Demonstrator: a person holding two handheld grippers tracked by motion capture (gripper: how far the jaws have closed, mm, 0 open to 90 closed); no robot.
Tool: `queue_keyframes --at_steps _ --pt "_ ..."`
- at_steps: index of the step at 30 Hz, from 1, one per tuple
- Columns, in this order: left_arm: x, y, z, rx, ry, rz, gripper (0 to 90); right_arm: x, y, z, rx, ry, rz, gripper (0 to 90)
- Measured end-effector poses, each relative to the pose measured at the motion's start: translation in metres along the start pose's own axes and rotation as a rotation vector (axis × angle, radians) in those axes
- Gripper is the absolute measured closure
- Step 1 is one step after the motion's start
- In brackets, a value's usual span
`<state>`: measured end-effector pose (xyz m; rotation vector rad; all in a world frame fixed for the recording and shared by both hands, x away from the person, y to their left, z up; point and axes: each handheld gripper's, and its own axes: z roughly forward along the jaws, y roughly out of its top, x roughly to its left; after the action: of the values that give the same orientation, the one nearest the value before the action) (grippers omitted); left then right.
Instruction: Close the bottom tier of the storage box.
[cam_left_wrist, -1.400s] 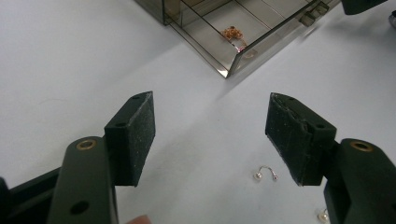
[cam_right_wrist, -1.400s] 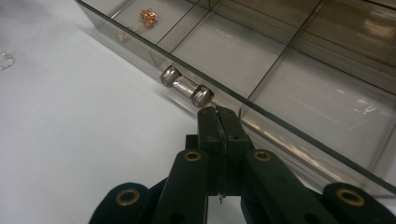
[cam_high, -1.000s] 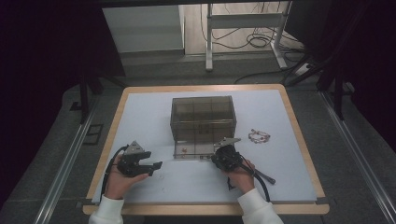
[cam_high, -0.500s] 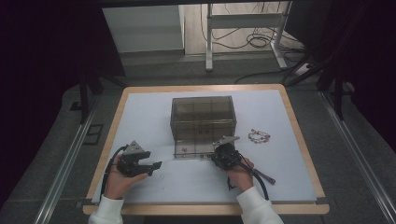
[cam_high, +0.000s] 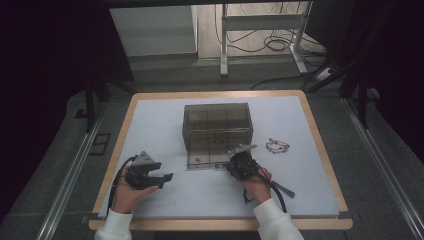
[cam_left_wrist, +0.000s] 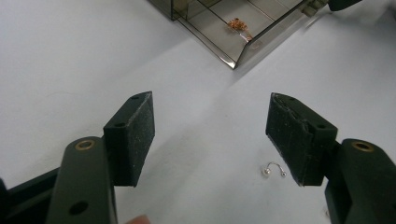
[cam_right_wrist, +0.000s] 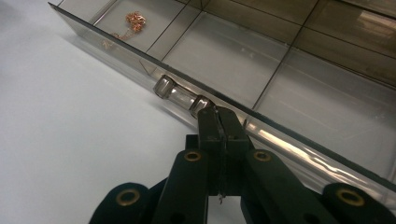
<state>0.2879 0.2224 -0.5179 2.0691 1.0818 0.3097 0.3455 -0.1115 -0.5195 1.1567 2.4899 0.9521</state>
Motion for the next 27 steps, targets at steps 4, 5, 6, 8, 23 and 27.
queue_keyframes --at_steps 4,5,6,8,23,27 --pt "0.0 0.0 0.0 0.001 0.0 -0.004 33.1 0.0 0.001 0.001 -0.001 -0.004 0.002 89.7" --pt "0.0 0.0 0.0 0.002 0.0 -0.004 33.1 0.0 0.001 0.001 -0.001 -0.005 -0.001 89.7" --pt "0.0 0.0 0.0 0.002 0.0 -0.004 33.1 0.0 0.001 0.001 -0.002 -0.002 0.003 89.7" --pt "0.0 0.0 0.0 0.002 0.0 -0.005 33.1 0.0 0.001 0.002 -0.002 -0.003 0.003 89.7" --pt "0.001 -0.001 0.0 0.001 0.0 -0.006 33.0 -0.001 0.009 0.004 -0.008 -0.009 0.005 89.7" --pt "0.002 -0.001 0.0 0.002 0.0 -0.007 33.0 -0.001 0.011 0.005 -0.009 -0.013 0.008 89.7"
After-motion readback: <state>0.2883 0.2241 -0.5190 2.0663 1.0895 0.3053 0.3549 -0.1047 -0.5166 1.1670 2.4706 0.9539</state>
